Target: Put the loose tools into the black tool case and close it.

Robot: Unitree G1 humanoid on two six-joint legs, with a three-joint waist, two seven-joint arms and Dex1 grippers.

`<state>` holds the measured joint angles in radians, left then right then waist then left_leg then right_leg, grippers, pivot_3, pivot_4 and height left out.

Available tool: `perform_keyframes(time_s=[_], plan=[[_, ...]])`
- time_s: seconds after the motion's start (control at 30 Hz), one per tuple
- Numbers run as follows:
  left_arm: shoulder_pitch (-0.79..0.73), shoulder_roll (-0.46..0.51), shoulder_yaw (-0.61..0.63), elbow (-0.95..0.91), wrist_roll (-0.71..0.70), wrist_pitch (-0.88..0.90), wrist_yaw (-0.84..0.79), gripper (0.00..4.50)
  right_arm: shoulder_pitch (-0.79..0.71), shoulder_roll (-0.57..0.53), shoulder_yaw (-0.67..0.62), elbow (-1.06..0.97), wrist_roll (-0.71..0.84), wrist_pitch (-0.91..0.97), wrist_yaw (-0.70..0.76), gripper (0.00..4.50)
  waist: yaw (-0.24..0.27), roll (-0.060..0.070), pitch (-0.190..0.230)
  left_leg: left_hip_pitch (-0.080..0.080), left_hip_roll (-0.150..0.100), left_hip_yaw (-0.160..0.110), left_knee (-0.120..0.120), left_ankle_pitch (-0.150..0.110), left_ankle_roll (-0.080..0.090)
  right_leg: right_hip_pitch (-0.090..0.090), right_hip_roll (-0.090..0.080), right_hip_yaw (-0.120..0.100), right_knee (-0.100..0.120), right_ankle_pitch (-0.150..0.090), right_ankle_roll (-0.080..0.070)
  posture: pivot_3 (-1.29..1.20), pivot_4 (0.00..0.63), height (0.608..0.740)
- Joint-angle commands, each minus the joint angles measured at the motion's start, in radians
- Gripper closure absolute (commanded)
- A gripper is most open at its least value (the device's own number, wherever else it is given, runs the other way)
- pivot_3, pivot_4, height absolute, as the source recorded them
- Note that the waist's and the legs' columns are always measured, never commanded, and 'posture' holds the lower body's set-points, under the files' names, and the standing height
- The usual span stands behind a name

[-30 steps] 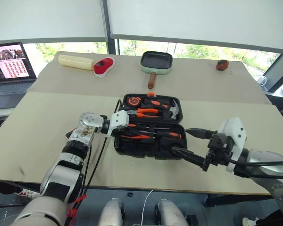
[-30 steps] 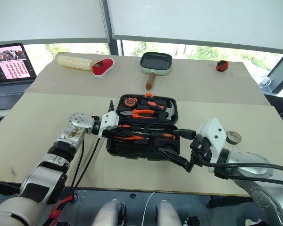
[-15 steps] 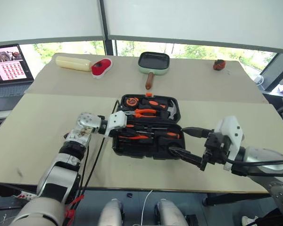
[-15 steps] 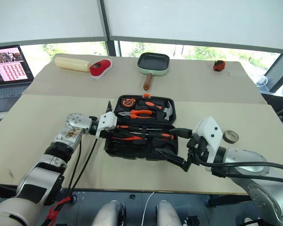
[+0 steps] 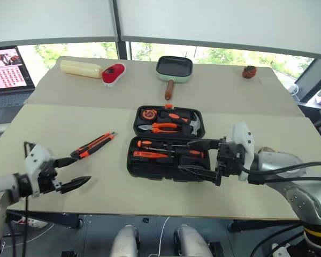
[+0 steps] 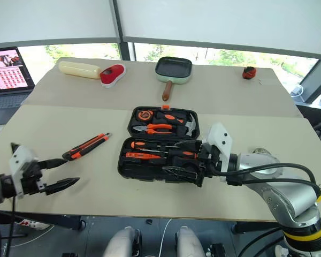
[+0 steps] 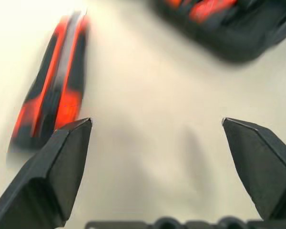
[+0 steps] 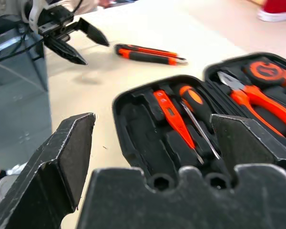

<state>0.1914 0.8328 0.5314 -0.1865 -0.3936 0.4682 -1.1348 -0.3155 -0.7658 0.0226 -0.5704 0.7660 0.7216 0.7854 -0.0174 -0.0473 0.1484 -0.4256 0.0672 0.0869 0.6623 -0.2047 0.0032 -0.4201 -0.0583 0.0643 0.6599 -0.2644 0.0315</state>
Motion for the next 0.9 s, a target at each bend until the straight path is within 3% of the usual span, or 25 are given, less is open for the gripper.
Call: perform_keyframes(time_s=[0.03, 0.2, 0.3, 0.4, 0.53, 0.77, 0.9], plan=[[0.009, 0.014, 0.058, -0.050, -0.021, 0.000, 0.047, 0.05, -0.050, 0.011, 0.026, 0.037, -0.035, -0.047, 0.060, 0.00, 0.010, 0.000, 0.000, 0.000, 0.000, 0.001, 0.000, 0.000, 0.000, -0.001, 0.000, 0.000, -0.001, 0.000, 0.000, 0.00, 0.150, 0.740], [-0.116, 0.082, -0.025, 0.075, 0.008, -0.023, 0.039, 0.05, -0.075, 0.024, 0.038, 0.051, -0.045, -0.042, 0.088, 0.00, 0.024, 0.000, 0.000, 0.000, 0.000, 0.005, 0.000, 0.000, 0.000, -0.001, -0.001, -0.003, -0.002, 0.000, -0.002, 0.00, 0.150, 0.740], [-0.376, 0.130, -0.233, 0.308, 0.111, -0.082, 0.004, 0.05, -0.045, 0.009, 0.024, 0.000, -0.022, -0.019, 0.100, 0.00, 0.033, 0.001, 0.000, -0.001, 0.000, 0.006, 0.000, 0.000, 0.000, 0.000, 0.000, -0.004, -0.002, 0.001, -0.003, 0.00, 0.150, 0.740], [-0.586, 0.116, -0.389, 0.510, 0.201, -0.150, -0.040, 0.05, -0.018, 0.007, 0.010, -0.038, -0.011, -0.006, 0.079, 0.00, 0.034, 0.000, 0.000, -0.002, -0.001, 0.007, 0.000, 0.000, -0.001, 0.000, 0.001, -0.005, -0.002, 0.001, -0.003, 0.00, 0.150, 0.740], [-0.739, 0.100, -0.534, 0.695, 0.287, -0.235, -0.116, 0.05, 0.020, 0.016, -0.016, -0.078, -0.006, 0.010, 0.033, 0.00, 0.014, 0.000, 0.000, -0.007, -0.001, 0.008, 0.000, 0.000, 0.000, -0.003, 0.001, -0.003, -0.003, 0.002, -0.001, 0.00, 0.150, 0.740], [-0.917, 0.048, -0.664, 0.966, 0.420, -0.297, -0.083, 0.05, 0.078, 0.021, -0.039, -0.131, -0.025, 0.012, -0.040, 0.00, 0.012, 0.000, 0.000, -0.010, 0.000, 0.004, 0.000, 0.000, 0.000, -0.004, 0.003, -0.005, -0.002, 0.002, -0.001, 0.00, 0.150, 0.740], [-0.929, 0.043, -0.671, 0.993, 0.416, -0.315, -0.126, 1.10, 0.092, 0.012, -0.046, -0.139, -0.026, 0.011, -0.053, 0.00, 0.011, 0.000, 0.000, -0.007, -0.001, 0.005, 0.000, 0.000, 0.000, -0.002, 0.003, -0.004, 0.000, 0.002, -0.001, 0.00, 0.150, 0.740]])
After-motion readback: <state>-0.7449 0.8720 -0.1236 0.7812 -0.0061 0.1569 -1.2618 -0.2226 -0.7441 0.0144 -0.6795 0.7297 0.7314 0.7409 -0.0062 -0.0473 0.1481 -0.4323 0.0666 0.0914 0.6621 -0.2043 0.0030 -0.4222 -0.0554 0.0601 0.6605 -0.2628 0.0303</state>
